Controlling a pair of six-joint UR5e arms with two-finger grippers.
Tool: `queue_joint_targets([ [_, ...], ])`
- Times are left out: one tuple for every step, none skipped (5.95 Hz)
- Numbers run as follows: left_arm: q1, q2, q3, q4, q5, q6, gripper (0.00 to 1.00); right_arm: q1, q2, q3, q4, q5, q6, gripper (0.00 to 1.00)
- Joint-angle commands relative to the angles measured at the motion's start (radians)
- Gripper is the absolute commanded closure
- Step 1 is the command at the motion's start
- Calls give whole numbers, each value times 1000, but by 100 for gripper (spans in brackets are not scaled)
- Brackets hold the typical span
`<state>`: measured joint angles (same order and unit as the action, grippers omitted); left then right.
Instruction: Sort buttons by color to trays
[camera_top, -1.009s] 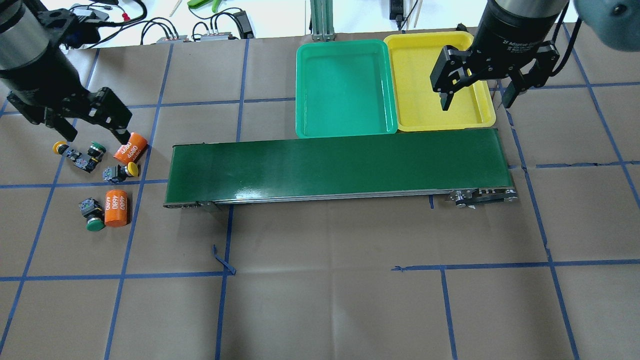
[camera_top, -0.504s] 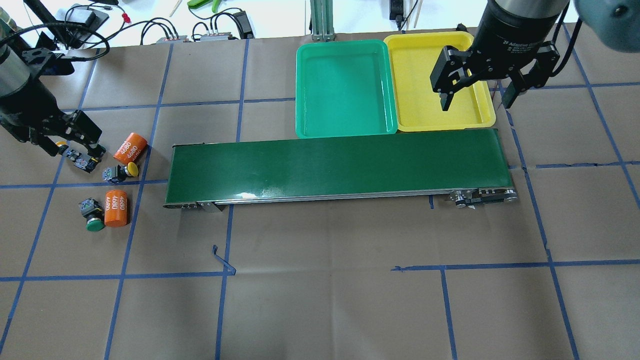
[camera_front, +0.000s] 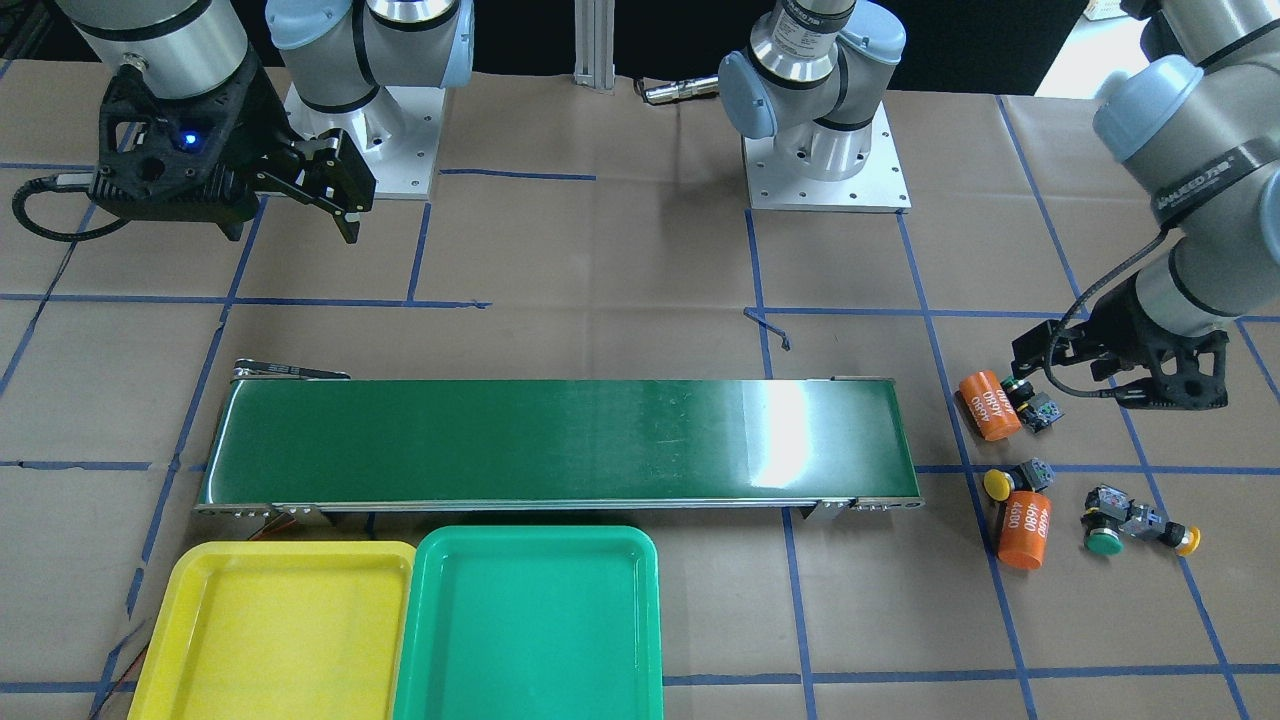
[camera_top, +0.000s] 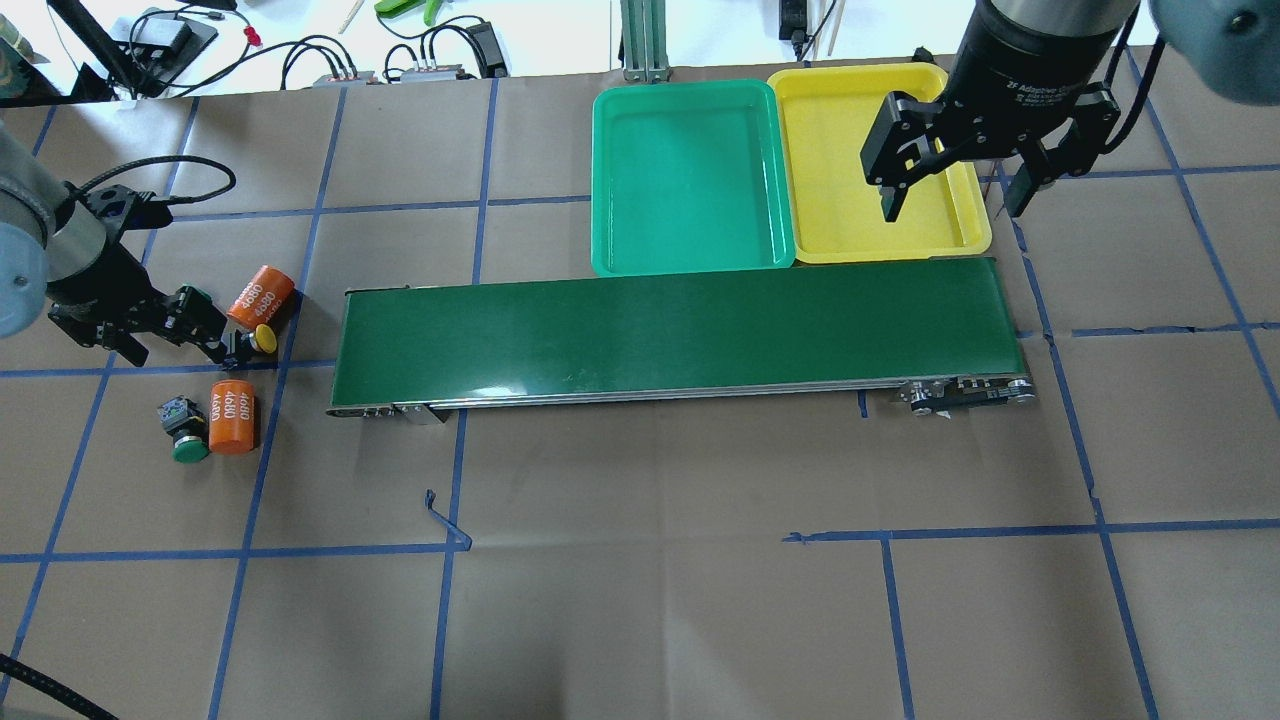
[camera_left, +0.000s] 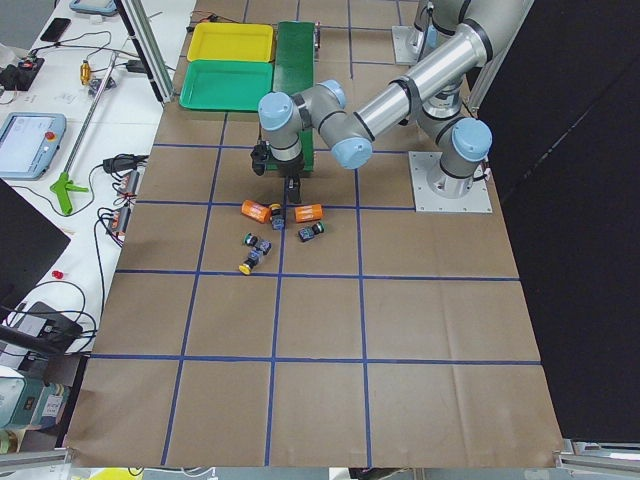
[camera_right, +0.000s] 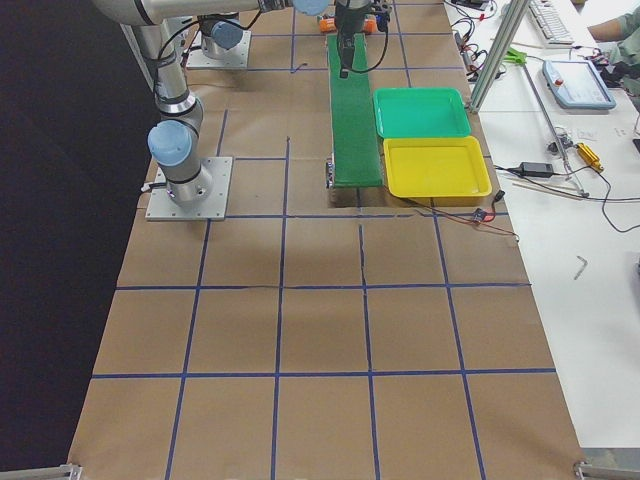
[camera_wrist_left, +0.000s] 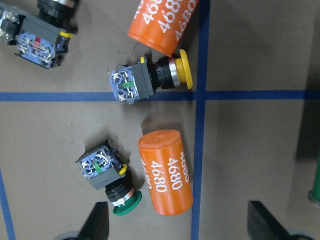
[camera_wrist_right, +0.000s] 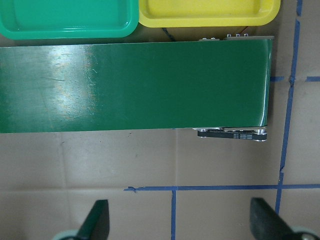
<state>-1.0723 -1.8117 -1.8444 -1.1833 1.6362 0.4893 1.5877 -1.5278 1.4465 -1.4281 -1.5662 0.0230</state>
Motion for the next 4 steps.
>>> queue_joint_targets([
  [9, -96, -30, 68, 2, -1, 3, 0, 0, 3, 0, 0, 2, 0],
  [9, -148, -21, 68, 38, 0, 3, 0, -2, 3, 0, 0, 2, 0],
  [9, -159, -27, 70, 68, -6, 10, 0, -2, 3, 0, 0, 0, 0],
  [8, -167, -29, 68, 65, -14, 24, 0, 0, 3, 0, 0, 0, 0],
])
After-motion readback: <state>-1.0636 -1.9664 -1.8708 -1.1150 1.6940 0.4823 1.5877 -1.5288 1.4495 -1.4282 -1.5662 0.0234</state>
